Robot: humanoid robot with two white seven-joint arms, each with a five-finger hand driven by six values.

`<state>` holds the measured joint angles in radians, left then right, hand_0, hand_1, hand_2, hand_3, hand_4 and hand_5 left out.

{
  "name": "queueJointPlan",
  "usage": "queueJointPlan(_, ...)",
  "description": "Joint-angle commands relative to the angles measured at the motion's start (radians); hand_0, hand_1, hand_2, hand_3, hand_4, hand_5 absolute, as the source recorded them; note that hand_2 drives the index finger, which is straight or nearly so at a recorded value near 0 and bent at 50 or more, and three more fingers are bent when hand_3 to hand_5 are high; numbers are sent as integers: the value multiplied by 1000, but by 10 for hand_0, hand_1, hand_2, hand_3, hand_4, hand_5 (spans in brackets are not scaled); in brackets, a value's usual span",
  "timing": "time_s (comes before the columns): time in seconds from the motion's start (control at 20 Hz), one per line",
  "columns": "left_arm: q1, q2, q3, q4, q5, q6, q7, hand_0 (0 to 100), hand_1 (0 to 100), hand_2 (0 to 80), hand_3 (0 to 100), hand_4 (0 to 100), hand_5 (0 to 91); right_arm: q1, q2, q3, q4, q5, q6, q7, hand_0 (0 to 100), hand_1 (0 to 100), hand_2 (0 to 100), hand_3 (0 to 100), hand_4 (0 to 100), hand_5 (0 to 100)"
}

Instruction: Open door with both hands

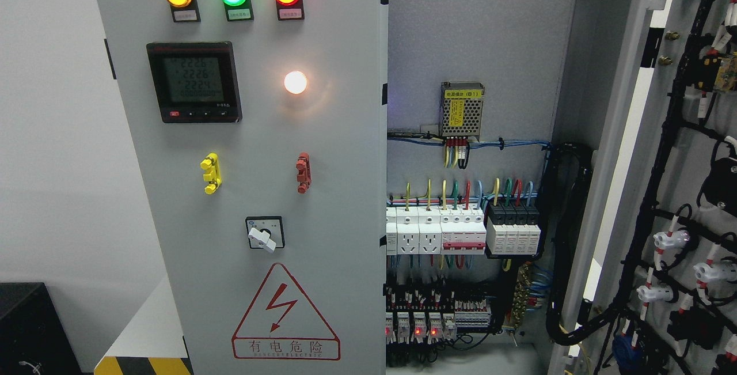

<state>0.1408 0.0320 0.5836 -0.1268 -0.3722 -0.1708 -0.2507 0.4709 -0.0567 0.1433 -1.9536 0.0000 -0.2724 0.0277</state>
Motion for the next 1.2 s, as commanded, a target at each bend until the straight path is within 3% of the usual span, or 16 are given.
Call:
queueJointPlan(0.0, 22, -20, 85, 42, -1, 1, -1, 120, 556, 0, 0, 0, 0, -159, -64, 50, -139, 9, -4, 6, 103, 129, 0, 0, 0, 0)
queueJointPlan(0.1, 25, -15, 69, 44, -1, -1, -1, 120, 556, 0, 0, 0, 0, -205, -97, 90, -139, 9, -2, 6, 103, 129, 0, 0, 0, 0)
queueJointPlan(0.25, 25, -7, 38, 49, 3, -1, -1, 120, 556, 0, 0, 0, 0, -258, -100, 157, -137, 9, 5, 5, 103, 129, 0, 0, 0, 0)
queueJointPlan(0.35, 25, -3, -20, 67, 28, -2, -1, 120, 556, 0, 0, 0, 0, -294, -97, 171, -136, 9, 18, 5, 103, 129, 0, 0, 0, 0)
queueJointPlan(0.75, 25, 22, -362, 99, 364, -1, -1, 120, 556, 0, 0, 0, 0, -391, -92, 171, -136, 14, 24, 6, 102, 129, 0, 0, 0, 0)
queueJointPlan(0.95, 25, 39, -565, 107, 548, -1, -1, 120, 556, 0, 0, 0, 0, -452, -86, 202, -99, 5, 38, 8, 102, 129, 0, 0, 0, 0)
queueJointPlan(1.05, 19, 51, -608, 108, 598, 1, -1, 120, 556, 0, 0, 0, 0, -494, -86, 202, -76, 5, 45, 11, 102, 129, 0, 0, 0, 0)
queueJointPlan(1.15, 14, 52, -610, 108, 595, -1, -1, 120, 556, 0, 0, 0, 0, -532, -84, 196, -62, 5, 65, 11, 102, 129, 0, 0, 0, 0)
